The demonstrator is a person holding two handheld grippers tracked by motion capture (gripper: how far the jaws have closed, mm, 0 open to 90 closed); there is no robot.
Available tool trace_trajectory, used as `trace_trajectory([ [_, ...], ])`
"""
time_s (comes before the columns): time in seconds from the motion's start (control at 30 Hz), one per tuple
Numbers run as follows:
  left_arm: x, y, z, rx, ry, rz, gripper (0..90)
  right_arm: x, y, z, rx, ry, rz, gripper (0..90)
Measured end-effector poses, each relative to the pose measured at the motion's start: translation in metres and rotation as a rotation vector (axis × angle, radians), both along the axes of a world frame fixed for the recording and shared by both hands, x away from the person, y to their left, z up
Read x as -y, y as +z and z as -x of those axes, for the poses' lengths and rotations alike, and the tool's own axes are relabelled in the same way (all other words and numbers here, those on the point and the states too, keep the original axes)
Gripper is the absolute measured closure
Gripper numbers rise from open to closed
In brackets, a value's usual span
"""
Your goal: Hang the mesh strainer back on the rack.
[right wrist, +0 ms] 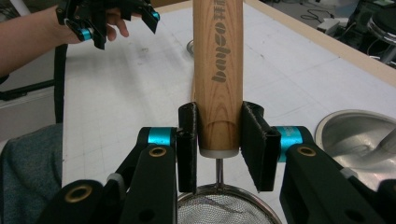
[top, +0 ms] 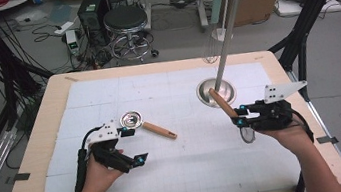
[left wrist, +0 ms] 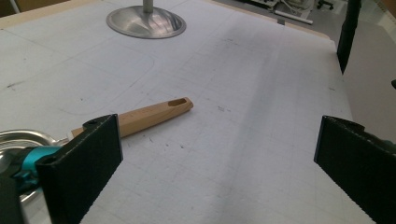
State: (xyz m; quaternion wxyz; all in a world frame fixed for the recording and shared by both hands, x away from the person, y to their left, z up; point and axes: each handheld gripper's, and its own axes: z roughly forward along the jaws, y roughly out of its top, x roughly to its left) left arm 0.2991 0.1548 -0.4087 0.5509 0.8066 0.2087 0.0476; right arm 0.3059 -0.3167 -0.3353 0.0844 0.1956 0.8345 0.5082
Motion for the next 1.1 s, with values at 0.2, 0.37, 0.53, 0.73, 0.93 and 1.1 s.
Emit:
trace_trajectory([
  [0.2, 0.002, -0.001, -0.001, 0.000, -0.003, 0.001, 1.6, 0.010, 0.010, -0.007, 0.014, 0.002, -0.028, 68.6],
  [0.37, 0.003, -0.001, -0.002, 0.001, -0.004, -0.001, 1.6, 0.016, 0.025, -0.014, 0.030, -0.011, -0.037, 68.6],
  [0.53, 0.003, 0.000, -0.002, 0.002, -0.004, -0.001, 1.6, 0.020, 0.042, -0.021, 0.061, -0.019, -0.033, 68.6],
  [0.73, 0.002, 0.000, -0.001, 0.000, -0.004, 0.000, 1.6, 0.030, 0.055, -0.030, 0.084, -0.043, -0.050, 68.6],
  [0.93, 0.001, 0.000, -0.001, 0.001, -0.003, -0.001, 1.6, 0.045, 0.068, -0.039, 0.094, -0.080, -0.064, 68.6],
  [1.1, 0.001, 0.000, -0.001, -0.001, -0.001, 0.001, 1.6, 0.052, 0.081, -0.041, 0.110, -0.098, -0.095, 68.6],
])
